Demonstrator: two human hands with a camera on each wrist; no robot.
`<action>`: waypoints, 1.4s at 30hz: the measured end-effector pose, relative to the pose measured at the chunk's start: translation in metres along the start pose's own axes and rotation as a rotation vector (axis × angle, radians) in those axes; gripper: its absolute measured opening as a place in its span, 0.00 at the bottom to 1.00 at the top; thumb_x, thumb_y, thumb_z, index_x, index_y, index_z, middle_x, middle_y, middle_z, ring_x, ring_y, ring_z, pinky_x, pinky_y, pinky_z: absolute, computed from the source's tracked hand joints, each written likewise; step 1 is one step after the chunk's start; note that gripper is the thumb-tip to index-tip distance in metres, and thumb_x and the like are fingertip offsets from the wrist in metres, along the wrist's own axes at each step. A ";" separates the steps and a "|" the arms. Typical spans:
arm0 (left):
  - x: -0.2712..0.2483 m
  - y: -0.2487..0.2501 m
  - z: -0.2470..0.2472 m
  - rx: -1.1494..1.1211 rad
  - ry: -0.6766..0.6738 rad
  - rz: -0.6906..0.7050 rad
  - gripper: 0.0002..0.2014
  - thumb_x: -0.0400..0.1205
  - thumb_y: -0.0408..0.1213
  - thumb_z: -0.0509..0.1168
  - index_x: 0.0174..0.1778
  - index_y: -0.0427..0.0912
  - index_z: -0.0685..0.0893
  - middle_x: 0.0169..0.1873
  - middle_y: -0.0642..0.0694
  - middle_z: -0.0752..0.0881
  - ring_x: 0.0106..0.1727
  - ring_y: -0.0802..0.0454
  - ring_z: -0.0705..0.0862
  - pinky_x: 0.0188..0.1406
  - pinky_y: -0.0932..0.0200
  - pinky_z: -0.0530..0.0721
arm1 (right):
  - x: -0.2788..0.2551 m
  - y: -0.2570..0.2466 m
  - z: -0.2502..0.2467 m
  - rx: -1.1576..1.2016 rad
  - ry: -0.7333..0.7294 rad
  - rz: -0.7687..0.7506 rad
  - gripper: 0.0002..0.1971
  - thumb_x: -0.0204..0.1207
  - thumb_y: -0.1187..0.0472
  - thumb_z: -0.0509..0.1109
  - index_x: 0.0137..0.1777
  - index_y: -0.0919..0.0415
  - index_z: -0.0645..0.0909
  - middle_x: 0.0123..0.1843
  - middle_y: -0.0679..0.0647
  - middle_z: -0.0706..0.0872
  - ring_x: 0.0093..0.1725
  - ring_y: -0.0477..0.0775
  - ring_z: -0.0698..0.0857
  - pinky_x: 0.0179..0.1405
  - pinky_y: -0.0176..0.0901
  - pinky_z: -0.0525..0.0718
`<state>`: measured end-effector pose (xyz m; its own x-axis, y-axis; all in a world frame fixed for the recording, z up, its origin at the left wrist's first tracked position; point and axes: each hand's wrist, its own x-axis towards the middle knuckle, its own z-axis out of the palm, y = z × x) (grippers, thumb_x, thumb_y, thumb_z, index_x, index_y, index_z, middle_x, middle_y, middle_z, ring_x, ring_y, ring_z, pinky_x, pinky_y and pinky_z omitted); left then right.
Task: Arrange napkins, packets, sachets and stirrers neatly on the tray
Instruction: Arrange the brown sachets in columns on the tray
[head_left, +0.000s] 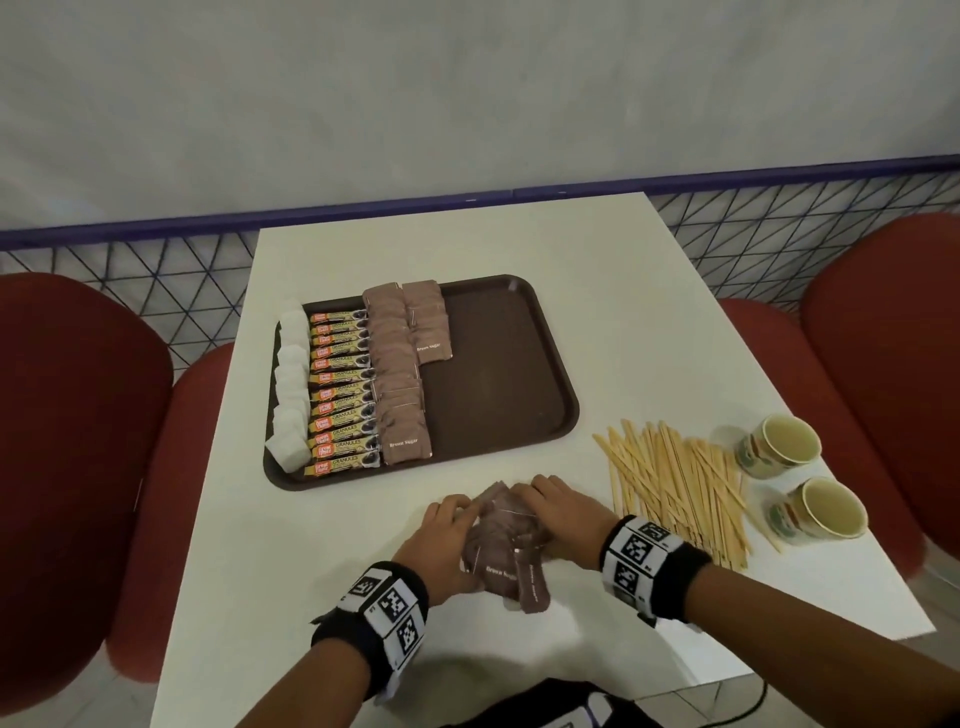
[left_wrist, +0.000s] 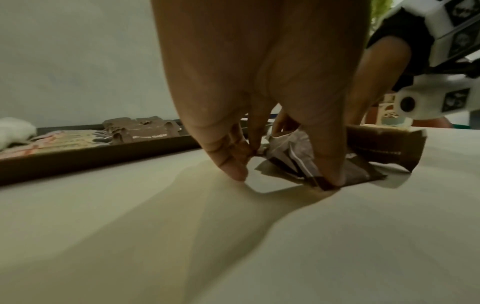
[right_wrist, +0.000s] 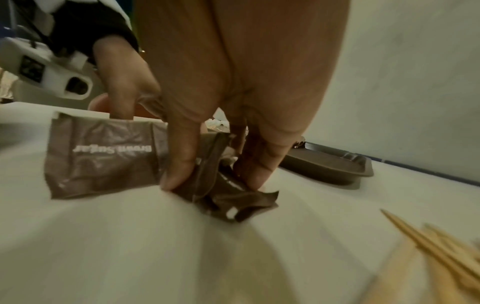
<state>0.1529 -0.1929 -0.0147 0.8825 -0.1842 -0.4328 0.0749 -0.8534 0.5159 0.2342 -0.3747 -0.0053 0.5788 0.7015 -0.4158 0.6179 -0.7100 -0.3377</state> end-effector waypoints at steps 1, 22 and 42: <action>0.000 -0.003 -0.001 -0.045 0.015 -0.016 0.47 0.72 0.44 0.74 0.82 0.50 0.51 0.71 0.46 0.63 0.71 0.49 0.64 0.71 0.61 0.68 | 0.004 -0.003 0.002 0.051 0.028 -0.007 0.40 0.68 0.61 0.76 0.77 0.61 0.60 0.68 0.58 0.71 0.67 0.58 0.71 0.64 0.49 0.75; -0.009 -0.010 -0.006 -0.157 0.069 -0.280 0.55 0.62 0.49 0.80 0.80 0.43 0.54 0.72 0.45 0.60 0.74 0.46 0.63 0.73 0.53 0.68 | 0.015 -0.024 0.012 0.248 0.089 0.118 0.50 0.63 0.54 0.78 0.80 0.62 0.52 0.71 0.59 0.63 0.70 0.57 0.64 0.70 0.45 0.68; -0.008 -0.026 -0.007 -0.522 0.268 -0.290 0.23 0.69 0.26 0.75 0.58 0.43 0.78 0.47 0.47 0.75 0.52 0.45 0.78 0.54 0.59 0.78 | 0.055 -0.048 0.000 0.258 -0.048 0.162 0.37 0.65 0.60 0.78 0.71 0.66 0.63 0.68 0.62 0.65 0.69 0.62 0.65 0.68 0.46 0.70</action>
<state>0.1472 -0.1655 -0.0192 0.8726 0.2029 -0.4442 0.4834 -0.4887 0.7263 0.2363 -0.3020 -0.0118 0.6291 0.5788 -0.5189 0.3604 -0.8086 -0.4649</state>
